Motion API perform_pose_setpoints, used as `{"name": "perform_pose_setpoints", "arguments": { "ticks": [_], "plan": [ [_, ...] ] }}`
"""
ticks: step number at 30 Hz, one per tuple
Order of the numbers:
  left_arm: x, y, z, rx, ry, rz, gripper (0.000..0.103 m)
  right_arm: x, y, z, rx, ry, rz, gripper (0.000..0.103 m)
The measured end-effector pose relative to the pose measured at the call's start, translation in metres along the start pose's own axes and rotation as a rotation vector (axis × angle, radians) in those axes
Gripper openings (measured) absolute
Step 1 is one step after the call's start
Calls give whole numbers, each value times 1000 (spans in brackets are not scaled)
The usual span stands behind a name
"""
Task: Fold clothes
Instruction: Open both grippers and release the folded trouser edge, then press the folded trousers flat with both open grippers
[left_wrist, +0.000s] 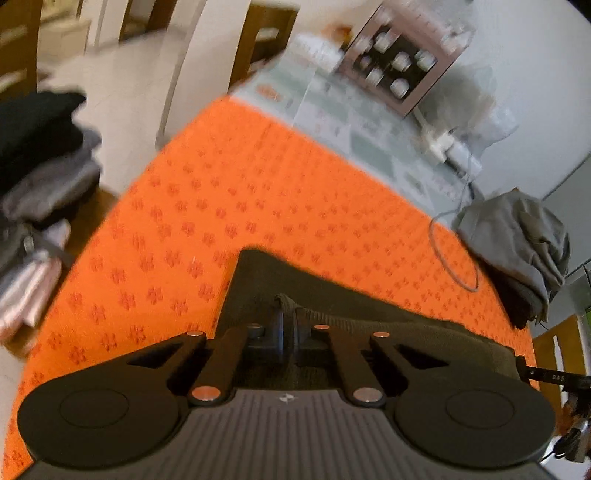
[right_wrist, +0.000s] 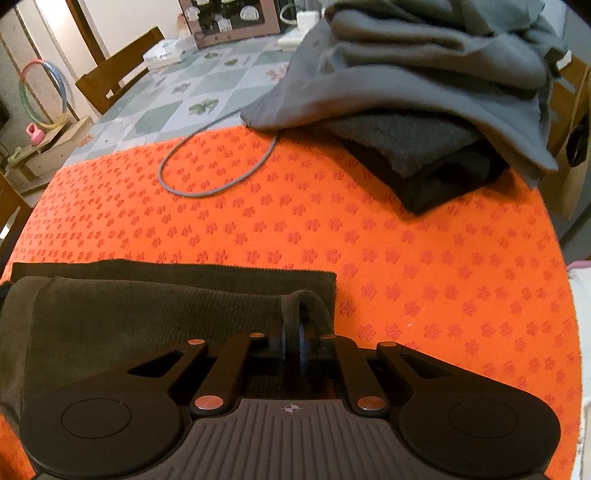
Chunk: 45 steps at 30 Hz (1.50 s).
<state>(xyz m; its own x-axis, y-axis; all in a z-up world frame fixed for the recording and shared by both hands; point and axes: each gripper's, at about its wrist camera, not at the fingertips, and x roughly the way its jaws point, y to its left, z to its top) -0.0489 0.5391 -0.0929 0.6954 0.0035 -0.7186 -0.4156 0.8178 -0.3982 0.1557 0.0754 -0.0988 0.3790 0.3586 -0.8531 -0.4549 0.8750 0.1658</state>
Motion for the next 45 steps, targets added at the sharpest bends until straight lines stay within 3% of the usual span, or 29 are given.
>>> {"name": "perform_pose_setpoints", "arguments": {
  "ticks": [8, 11, 14, 20, 26, 29, 30, 31, 34, 39, 45],
  "plan": [
    [-53, -24, 22, 15, -168, -34, 4, -56, -3, 8, -8, -150, -27, 7],
    [-51, -33, 36, 33, -191, -35, 4, -73, -1, 18, -29, -199, -41, 7],
    [-28, -34, 44, 42, -148, 2, 4, -63, 3, 29, -84, -191, -68, 7],
    [27, -22, 42, 81, -31, 107, 4, 3, 4, 28, -138, -76, -116, 8],
    [53, -8, 33, 83, 21, 129, 6, 22, 7, 19, -149, -78, -131, 8],
    [57, -2, 36, 51, 31, 110, 13, 19, 4, 21, -135, -73, -119, 10],
    [56, 0, 38, 39, 35, 100, 13, 17, 3, 22, -133, -73, -114, 14],
    [53, -1, 40, 33, 36, 101, 15, 13, 2, 22, -129, -76, -122, 28],
    [34, -8, 47, 52, 23, 102, 16, -5, 0, 24, -120, -98, -163, 43],
    [-8, -33, 44, 116, -9, 93, 26, -51, 1, 17, -122, -155, -174, 43],
    [-35, -65, 6, 226, 29, 22, 32, -89, 27, -14, -170, -167, -81, 43]
  ]
}}
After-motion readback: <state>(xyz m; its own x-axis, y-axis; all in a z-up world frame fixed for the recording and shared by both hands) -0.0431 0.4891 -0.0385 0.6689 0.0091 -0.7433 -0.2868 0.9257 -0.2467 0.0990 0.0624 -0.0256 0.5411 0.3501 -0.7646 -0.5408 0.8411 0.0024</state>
